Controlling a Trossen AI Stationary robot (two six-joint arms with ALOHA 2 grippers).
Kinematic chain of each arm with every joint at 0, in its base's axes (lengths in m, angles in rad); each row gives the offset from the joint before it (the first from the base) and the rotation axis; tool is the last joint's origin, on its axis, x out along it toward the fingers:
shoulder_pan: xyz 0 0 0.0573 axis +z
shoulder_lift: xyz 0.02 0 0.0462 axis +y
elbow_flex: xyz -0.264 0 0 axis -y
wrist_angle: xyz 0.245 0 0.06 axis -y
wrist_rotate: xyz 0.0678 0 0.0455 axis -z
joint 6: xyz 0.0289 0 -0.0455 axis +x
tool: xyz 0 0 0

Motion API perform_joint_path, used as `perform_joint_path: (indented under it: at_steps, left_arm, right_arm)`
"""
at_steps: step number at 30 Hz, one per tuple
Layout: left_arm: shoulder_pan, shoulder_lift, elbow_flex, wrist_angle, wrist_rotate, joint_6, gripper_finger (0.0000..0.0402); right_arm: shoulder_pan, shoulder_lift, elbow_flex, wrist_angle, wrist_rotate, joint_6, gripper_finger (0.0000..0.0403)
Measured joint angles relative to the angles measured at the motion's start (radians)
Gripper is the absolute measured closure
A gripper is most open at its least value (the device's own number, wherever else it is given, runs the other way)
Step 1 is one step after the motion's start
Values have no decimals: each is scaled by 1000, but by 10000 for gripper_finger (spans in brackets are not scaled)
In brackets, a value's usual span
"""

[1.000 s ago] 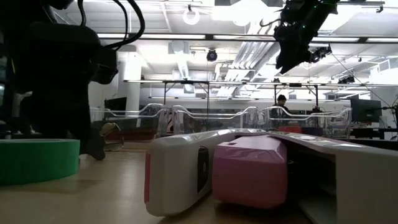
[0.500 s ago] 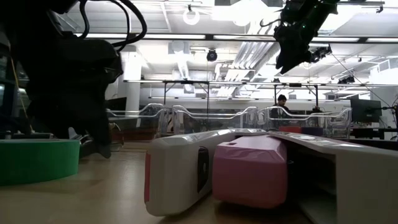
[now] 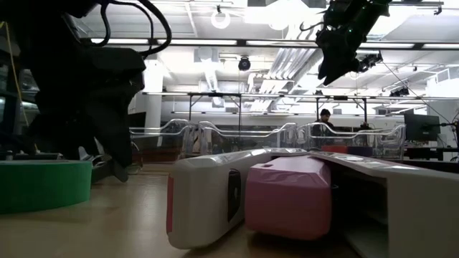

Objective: Pick and place Stapler, Stapler remover, tape
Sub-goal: Put the black stapler remover into the middle transparent bin

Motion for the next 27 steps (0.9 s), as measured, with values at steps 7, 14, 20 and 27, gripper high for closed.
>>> perform_joint_path:
  at_steps: [7, 14, 20, 27]
  left_arm:
    - [0, 5, 57, -83, 30, 104, 150]
    - [0, 5, 75, -115, 33, 108, 233]
    - [-1, 4, 75, -114, 30, 105, 290]
    - [-1, 4, 76, -112, 23, 92, 290]
  right_arm:
    - [0, 0, 0, 0, 0, -1, 192]
    - [0, 0, 0, 0, 0, -12, 192]
    - [0, 0, 0, 0, 0, -13, 192]
    - [0, 0, 0, 0, 0, -19, 192]
